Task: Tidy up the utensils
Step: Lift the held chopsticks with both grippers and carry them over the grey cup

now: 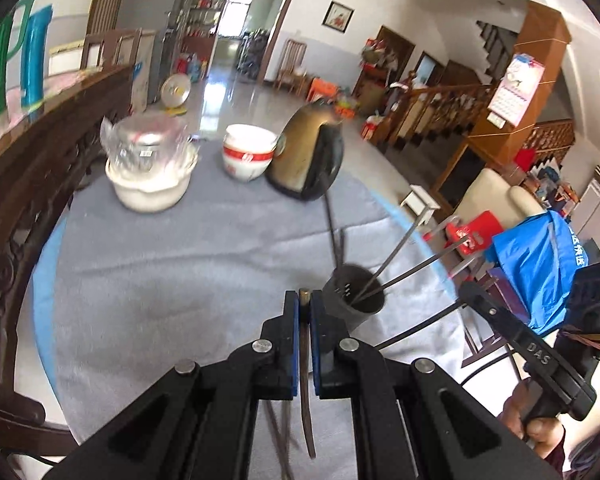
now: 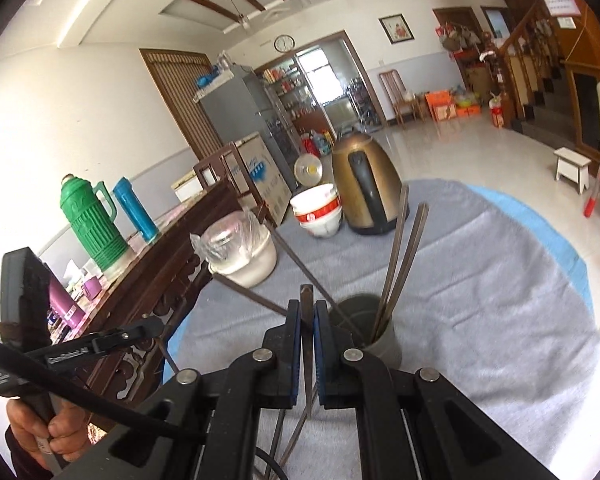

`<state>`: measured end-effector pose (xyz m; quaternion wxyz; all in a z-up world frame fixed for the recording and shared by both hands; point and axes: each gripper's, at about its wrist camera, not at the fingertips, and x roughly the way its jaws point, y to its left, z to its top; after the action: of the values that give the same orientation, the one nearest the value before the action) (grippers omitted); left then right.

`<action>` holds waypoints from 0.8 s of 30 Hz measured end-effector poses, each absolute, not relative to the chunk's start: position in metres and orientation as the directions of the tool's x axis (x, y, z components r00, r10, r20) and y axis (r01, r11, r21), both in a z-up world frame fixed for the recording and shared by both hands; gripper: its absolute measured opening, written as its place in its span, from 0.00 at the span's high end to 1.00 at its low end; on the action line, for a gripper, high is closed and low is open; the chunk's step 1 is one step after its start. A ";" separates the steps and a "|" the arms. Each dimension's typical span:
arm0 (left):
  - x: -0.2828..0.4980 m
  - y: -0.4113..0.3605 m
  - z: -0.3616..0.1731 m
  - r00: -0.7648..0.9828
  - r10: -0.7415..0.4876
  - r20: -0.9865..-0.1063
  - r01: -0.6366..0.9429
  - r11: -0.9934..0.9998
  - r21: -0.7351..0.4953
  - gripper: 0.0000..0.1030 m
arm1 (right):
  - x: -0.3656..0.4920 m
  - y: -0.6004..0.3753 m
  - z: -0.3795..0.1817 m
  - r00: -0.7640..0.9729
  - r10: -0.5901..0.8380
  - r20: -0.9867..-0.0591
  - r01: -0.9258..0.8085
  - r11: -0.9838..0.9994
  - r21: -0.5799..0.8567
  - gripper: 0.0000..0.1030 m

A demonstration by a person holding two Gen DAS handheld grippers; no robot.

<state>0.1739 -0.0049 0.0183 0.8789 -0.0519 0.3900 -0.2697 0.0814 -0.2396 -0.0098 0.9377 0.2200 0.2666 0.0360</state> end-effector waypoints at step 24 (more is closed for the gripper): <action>0.177 -0.069 0.124 0.774 -0.512 -0.373 0.481 0.858 -0.181 0.95 | 0.072 -0.272 0.066 0.934 -0.003 -0.358 0.138 0.925 0.353 0.94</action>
<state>0.1766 -0.0686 0.1236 0.9410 -0.0378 0.2086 -0.2639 0.0720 -0.2725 0.0659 0.9647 0.1900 0.1785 -0.0366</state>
